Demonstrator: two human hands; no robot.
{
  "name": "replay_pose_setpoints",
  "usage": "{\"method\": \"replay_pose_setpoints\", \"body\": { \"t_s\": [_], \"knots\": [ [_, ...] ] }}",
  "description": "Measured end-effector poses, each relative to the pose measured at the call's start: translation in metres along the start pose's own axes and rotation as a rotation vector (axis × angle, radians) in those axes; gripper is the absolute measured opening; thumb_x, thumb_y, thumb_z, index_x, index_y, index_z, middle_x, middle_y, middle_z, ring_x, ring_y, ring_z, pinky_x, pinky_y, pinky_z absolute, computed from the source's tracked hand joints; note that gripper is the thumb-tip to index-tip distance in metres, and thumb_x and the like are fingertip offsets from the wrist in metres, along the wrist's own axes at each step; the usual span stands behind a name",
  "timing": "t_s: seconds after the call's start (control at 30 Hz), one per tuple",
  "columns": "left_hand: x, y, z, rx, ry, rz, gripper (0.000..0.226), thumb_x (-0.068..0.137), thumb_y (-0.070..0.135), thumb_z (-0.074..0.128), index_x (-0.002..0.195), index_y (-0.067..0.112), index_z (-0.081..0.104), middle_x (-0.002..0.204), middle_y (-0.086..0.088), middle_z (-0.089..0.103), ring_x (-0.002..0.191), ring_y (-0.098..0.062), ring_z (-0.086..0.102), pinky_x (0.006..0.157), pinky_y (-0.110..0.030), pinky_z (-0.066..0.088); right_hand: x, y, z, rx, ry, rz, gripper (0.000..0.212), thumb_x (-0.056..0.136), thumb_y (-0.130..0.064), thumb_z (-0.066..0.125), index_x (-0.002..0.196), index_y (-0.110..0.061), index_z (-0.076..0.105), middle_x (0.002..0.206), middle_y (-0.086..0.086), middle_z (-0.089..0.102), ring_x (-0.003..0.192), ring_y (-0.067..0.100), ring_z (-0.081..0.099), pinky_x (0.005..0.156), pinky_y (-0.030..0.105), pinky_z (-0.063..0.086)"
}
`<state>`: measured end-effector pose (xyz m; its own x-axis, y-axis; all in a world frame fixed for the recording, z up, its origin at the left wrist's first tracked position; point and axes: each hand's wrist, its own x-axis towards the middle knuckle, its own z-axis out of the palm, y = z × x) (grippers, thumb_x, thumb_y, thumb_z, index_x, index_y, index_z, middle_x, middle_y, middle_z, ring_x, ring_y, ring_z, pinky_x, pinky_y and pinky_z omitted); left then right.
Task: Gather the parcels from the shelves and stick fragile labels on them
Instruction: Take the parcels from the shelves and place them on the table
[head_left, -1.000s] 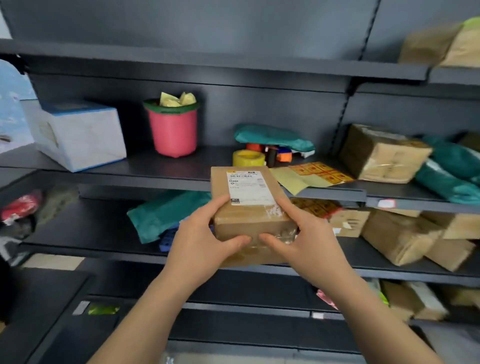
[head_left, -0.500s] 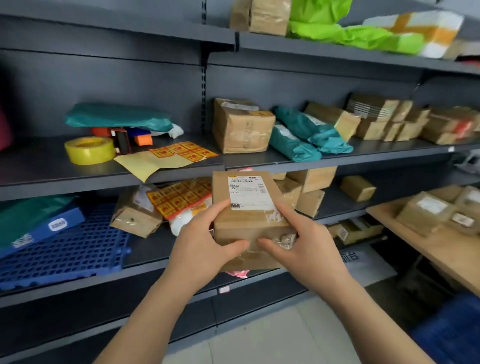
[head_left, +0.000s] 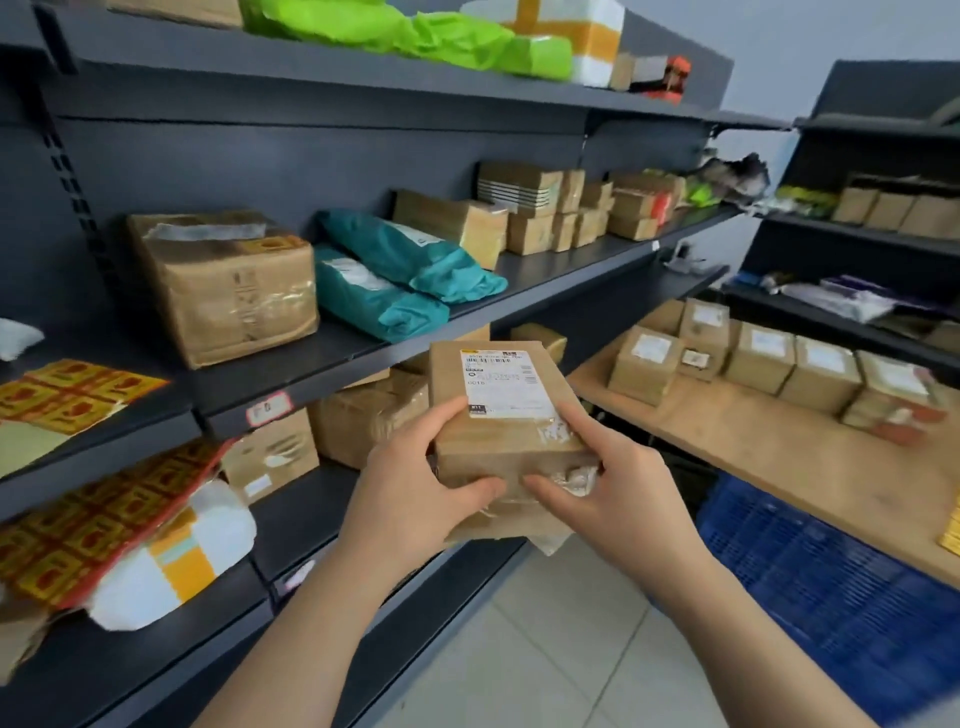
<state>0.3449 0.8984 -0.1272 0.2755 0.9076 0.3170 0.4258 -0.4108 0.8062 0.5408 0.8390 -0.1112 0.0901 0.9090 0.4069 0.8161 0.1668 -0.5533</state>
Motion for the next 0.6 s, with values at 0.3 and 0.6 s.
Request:
{"method": "replay_pose_setpoints", "body": {
  "t_s": [0.3,0.6],
  "knots": [
    [0.095,0.009,0.065,-0.067,-0.234,0.134,0.078,0.063,0.044,0.082,0.128,0.055,0.039,0.112,0.034,0.048,0.098,0.018,0.047,0.068,-0.005,0.044,0.028,0.055,-0.023,-0.080,0.170,0.206,0.073,0.074,-0.048,0.071,0.137,-0.045,0.035,0.097,-0.030,0.054,0.089,-0.009,0.053,0.066,0.007,0.044],
    [0.172,0.028,0.186,-0.098,-0.409,0.205,0.081,0.063,0.046,0.080,0.132,0.052,0.038,0.112,0.032,0.049,0.105,0.001,0.050,0.082,-0.025,0.053,0.050,0.163,-0.064,-0.138,0.251,0.398,0.072,0.072,-0.050,0.071,0.136,-0.043,0.039,0.100,-0.018,0.064,0.089,0.000,0.058,0.074,0.020,0.051]
  ]
}}
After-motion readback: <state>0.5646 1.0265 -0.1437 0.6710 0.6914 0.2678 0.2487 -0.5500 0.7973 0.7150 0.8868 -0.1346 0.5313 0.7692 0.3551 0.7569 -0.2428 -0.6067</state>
